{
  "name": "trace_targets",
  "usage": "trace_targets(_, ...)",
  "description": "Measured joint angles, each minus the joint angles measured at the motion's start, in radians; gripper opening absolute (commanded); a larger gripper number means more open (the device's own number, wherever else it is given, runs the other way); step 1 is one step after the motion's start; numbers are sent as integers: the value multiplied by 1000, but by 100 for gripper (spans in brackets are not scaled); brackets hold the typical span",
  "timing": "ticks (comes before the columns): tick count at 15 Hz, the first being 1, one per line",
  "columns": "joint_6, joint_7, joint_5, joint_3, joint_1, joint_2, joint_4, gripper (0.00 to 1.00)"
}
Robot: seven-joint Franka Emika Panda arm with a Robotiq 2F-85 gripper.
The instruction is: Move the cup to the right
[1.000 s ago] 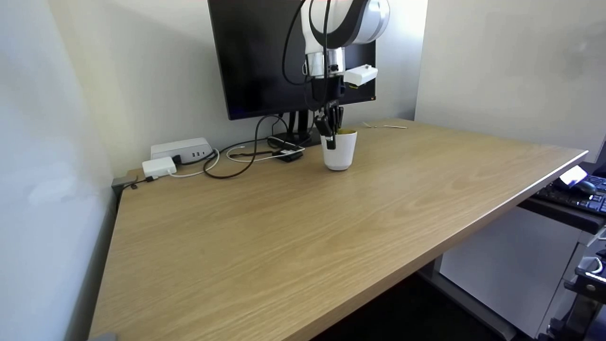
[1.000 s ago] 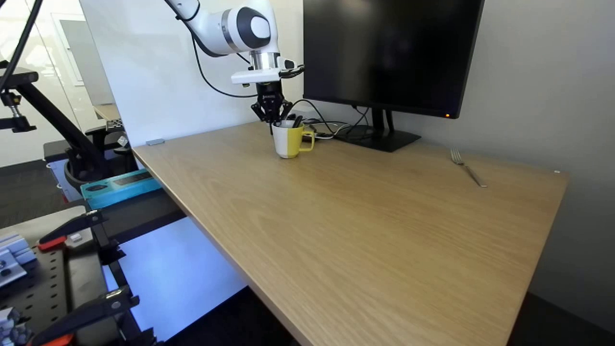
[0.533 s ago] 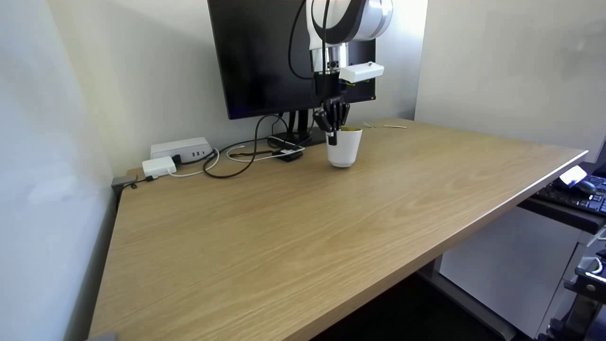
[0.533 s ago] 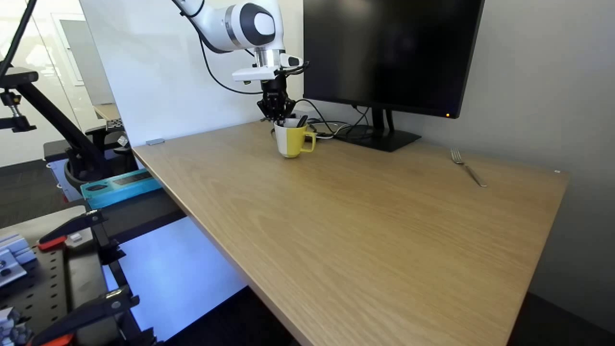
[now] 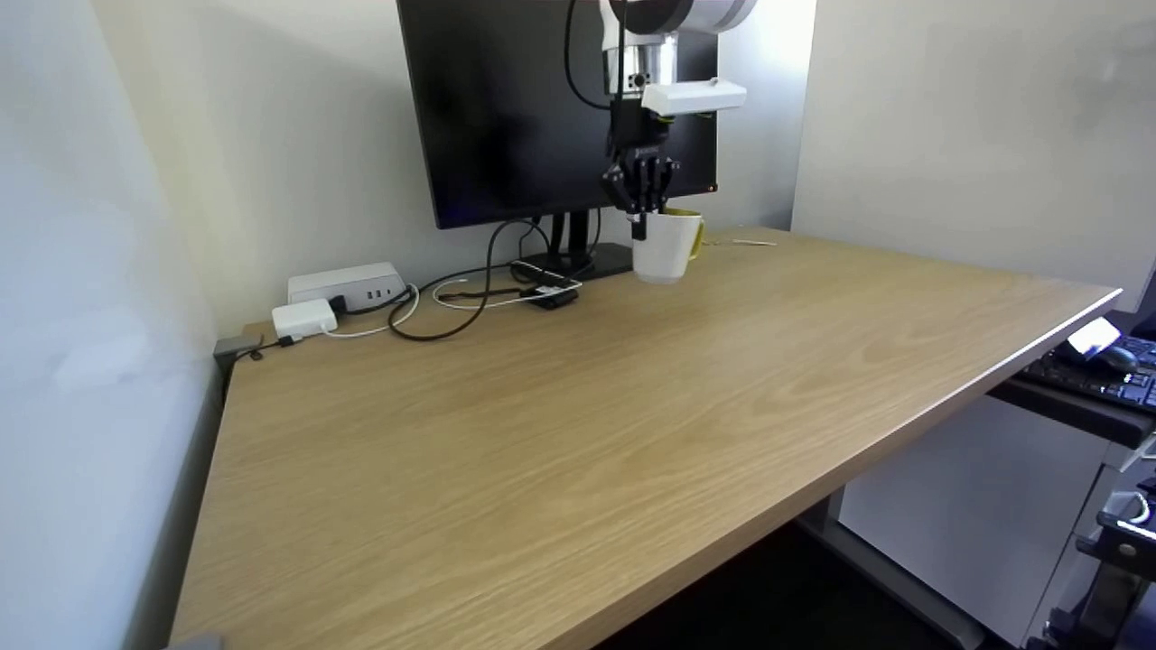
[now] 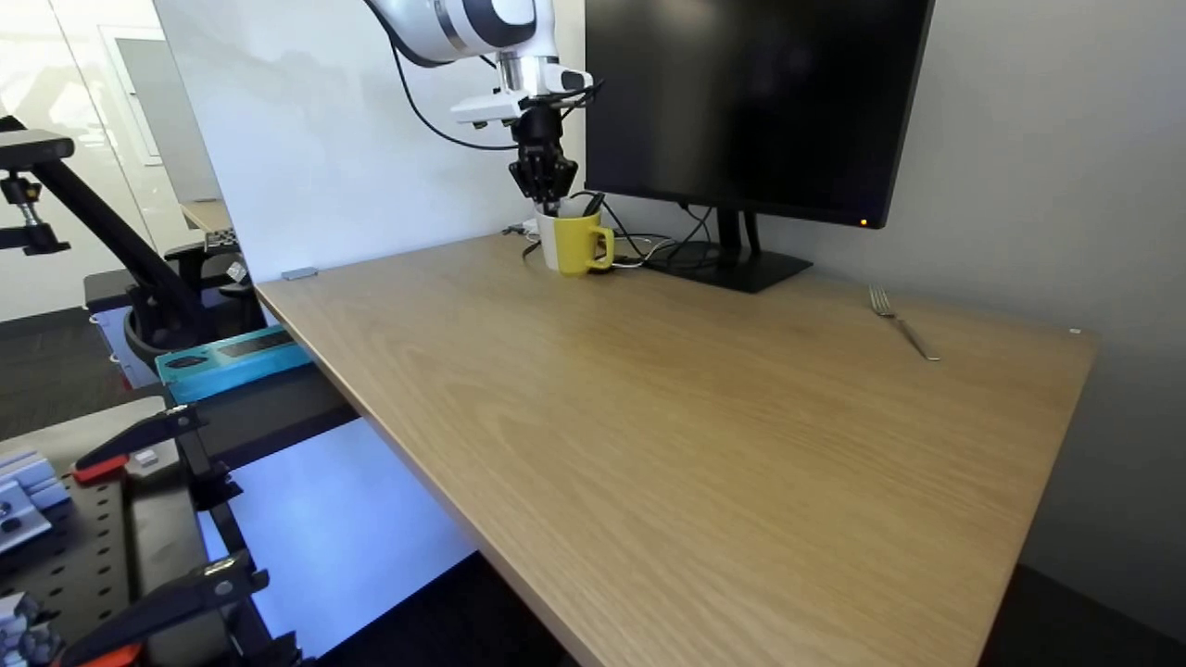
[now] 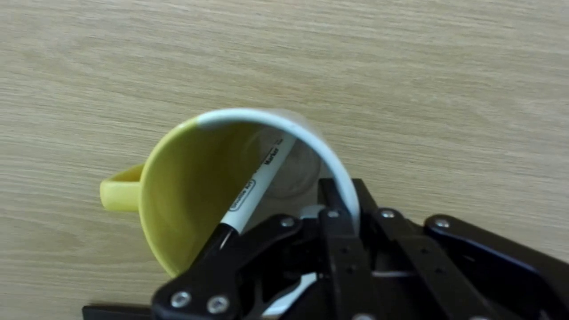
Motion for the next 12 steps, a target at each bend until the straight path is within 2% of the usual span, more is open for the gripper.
trace_targets(5, -35, 58, 23, -39, -22, -77, -64, 2)
trace_targets(12, -53, 142, 24, -81, -45, -188, -209, 2)
